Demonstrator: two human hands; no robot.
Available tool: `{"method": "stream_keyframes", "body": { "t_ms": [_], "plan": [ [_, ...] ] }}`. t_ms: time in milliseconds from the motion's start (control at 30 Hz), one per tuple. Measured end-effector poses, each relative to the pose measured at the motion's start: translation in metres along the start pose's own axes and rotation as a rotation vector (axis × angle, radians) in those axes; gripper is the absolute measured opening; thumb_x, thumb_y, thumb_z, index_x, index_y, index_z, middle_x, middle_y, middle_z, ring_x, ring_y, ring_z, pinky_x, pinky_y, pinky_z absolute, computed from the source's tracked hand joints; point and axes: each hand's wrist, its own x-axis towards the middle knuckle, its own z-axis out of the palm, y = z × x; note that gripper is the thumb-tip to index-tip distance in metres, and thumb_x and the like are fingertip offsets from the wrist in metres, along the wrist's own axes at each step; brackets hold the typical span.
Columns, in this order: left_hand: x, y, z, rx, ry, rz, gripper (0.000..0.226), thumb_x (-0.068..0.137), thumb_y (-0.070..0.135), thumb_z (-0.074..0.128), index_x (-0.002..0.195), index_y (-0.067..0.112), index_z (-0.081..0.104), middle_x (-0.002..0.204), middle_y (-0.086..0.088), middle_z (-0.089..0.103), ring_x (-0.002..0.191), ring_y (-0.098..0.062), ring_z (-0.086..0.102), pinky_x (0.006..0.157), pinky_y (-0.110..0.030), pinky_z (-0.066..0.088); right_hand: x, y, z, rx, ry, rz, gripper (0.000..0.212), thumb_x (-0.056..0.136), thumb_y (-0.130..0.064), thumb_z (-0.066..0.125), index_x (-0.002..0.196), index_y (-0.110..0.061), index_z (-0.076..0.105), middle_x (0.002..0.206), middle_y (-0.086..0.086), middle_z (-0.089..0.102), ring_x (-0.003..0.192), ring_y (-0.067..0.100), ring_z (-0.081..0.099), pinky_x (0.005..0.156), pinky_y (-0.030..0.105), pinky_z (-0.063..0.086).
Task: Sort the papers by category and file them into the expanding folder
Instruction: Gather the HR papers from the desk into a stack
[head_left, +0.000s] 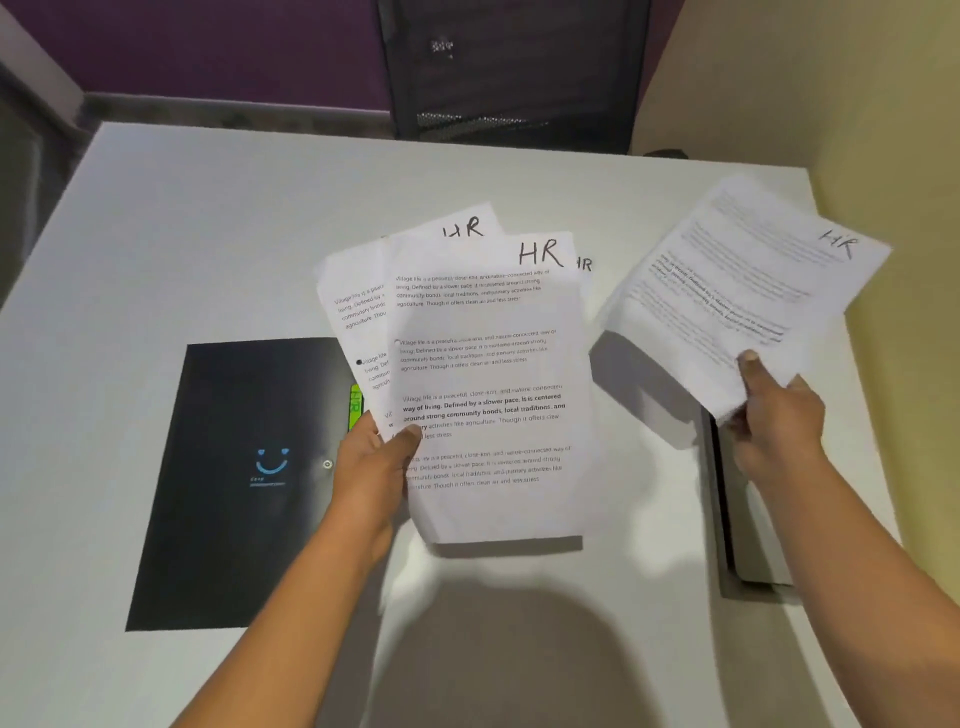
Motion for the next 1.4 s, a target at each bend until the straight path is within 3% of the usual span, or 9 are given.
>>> {"method": "stream_keyframes", "body": {
  "t_ms": [167, 333, 567, 767, 900, 1000, 1100, 1267, 1400],
  "plan": [
    [-0.004, 0.003, -0.007, -0.051, 0.04, 0.002, 0.035, 0.094, -0.008, 0.046, 0.12, 0.009, 0.063, 0.101, -0.004, 0.077, 0.085, -0.017, 0.075, 0.06, -0.025, 0.058, -0.02, 0.026, 0.06, -0.216, -0.058, -0.002, 0.018, 0.087, -0.022, 0.073, 0.104, -0.014, 0.07, 0.088, 0.002, 0.071, 0.052, 0.009, 0.059, 0.041, 0.017, 0.043],
    [-0.011, 0.0, -0.023, -0.058, 0.085, -0.013, 0.033, 0.094, -0.006, 0.048, 0.116, 0.011, 0.066, 0.104, -0.006, 0.076, 0.087, -0.021, 0.075, 0.064, -0.027, 0.061, -0.025, 0.058, 0.111, -0.572, -0.057, -0.02, 0.022, 0.08, -0.028, 0.067, 0.097, -0.013, 0.069, 0.092, 0.001, 0.073, 0.082, 0.026, 0.07, 0.071, 0.032, 0.056],
    [-0.012, -0.013, -0.046, -0.063, 0.129, -0.076, 0.031, 0.096, -0.004, 0.047, 0.116, 0.013, 0.065, 0.101, -0.005, 0.077, 0.089, -0.024, 0.075, 0.065, -0.033, 0.062, -0.04, 0.071, 0.14, -1.056, -0.144, -0.056, 0.038, 0.065, -0.042, 0.077, 0.087, -0.013, 0.061, 0.078, 0.002, 0.066, 0.075, 0.029, 0.065, 0.067, 0.033, 0.053],
    [-0.002, -0.017, -0.055, -0.026, 0.158, -0.097, 0.029, 0.097, -0.002, 0.049, 0.114, 0.015, 0.065, 0.1, -0.003, 0.077, 0.088, -0.023, 0.075, 0.066, -0.033, 0.06, -0.033, 0.075, 0.133, -0.863, -0.196, 0.09, 0.025, 0.062, -0.019, 0.071, 0.085, -0.009, 0.066, 0.078, 0.008, 0.072, 0.071, 0.029, 0.07, 0.059, 0.032, 0.055],
    [0.002, -0.013, -0.067, 0.045, 0.176, -0.052, 0.027, 0.097, 0.0, 0.051, 0.115, 0.015, 0.064, 0.102, 0.0, 0.077, 0.09, -0.019, 0.074, 0.074, -0.035, 0.057, -0.023, 0.064, 0.109, -0.763, -0.135, 0.065, 0.015, 0.075, -0.02, 0.075, 0.085, -0.011, 0.067, 0.08, 0.008, 0.07, 0.075, 0.031, 0.068, 0.07, 0.04, 0.059],
    [0.003, -0.012, -0.083, 0.09, 0.23, -0.019, 0.026, 0.096, 0.001, 0.055, 0.114, 0.017, 0.065, 0.106, 0.0, 0.076, 0.095, -0.022, 0.073, 0.082, -0.039, 0.057, -0.019, 0.043, 0.077, -0.529, -0.096, 0.103, 0.016, 0.078, -0.014, 0.081, 0.088, -0.013, 0.067, 0.102, 0.014, 0.073, 0.089, 0.032, 0.071, 0.085, 0.046, 0.059],
    [-0.002, -0.009, -0.092, 0.121, 0.283, 0.018, 0.027, 0.096, 0.002, 0.055, 0.117, 0.017, 0.061, 0.11, -0.002, 0.072, 0.094, -0.023, 0.07, 0.075, -0.032, 0.055, -0.032, 0.017, 0.036, -0.265, -0.107, 0.149, 0.033, 0.081, -0.008, 0.08, 0.113, -0.006, 0.07, 0.111, 0.012, 0.074, 0.101, 0.033, 0.071, 0.092, 0.051, 0.056],
    [-0.026, -0.008, -0.074, 0.113, 0.192, 0.035, 0.029, 0.096, 0.002, 0.055, 0.117, 0.021, 0.064, 0.109, 0.001, 0.074, 0.095, -0.019, 0.072, 0.076, -0.035, 0.058, -0.1, -0.015, -0.021, -0.186, -0.3, 0.167, 0.031, 0.087, -0.013, 0.071, 0.118, -0.015, 0.07, 0.107, 0.004, 0.077, 0.093, 0.021, 0.075, 0.07, 0.031, 0.062],
    [-0.054, -0.004, -0.042, 0.032, 0.033, 0.031, 0.032, 0.097, -0.003, 0.049, 0.113, 0.019, 0.066, 0.103, -0.003, 0.077, 0.089, -0.021, 0.075, 0.062, -0.028, 0.059, -0.149, -0.012, -0.044, -0.191, -0.412, 0.129, 0.033, 0.088, -0.009, 0.067, 0.121, -0.013, 0.069, 0.114, 0.007, 0.075, 0.105, 0.027, 0.071, 0.097, 0.044, 0.051]
  ]
}}
